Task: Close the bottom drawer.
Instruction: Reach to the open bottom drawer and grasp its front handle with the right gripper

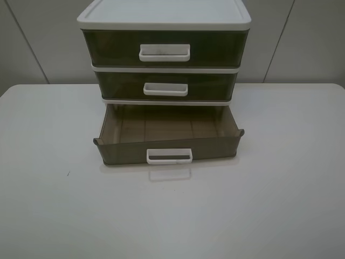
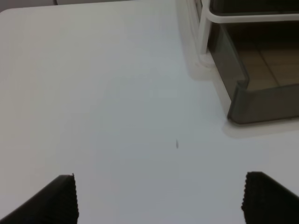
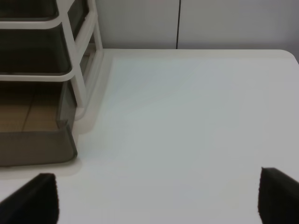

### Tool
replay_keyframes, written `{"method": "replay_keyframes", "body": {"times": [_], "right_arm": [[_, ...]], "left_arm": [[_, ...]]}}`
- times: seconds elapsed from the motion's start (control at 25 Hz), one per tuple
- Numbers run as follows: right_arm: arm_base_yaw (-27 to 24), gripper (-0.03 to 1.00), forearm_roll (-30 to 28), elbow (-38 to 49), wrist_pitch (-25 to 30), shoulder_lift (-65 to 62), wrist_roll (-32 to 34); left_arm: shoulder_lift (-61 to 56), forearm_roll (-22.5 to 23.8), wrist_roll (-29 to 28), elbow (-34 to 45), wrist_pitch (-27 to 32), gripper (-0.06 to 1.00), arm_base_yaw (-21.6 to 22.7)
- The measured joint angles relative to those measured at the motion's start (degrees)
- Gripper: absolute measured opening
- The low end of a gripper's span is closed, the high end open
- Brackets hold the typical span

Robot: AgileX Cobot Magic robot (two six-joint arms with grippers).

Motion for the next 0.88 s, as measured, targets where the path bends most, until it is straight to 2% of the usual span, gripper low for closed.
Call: {"method": "replay_keyframes", "body": {"times": [0.88], "right_arm": [[0.0,0.74,0.0,0.0,0.0,0.0,0.0]], "left_arm": [[0.0,0.0,0.0,0.0,0.0,0.72,0.0]]}}
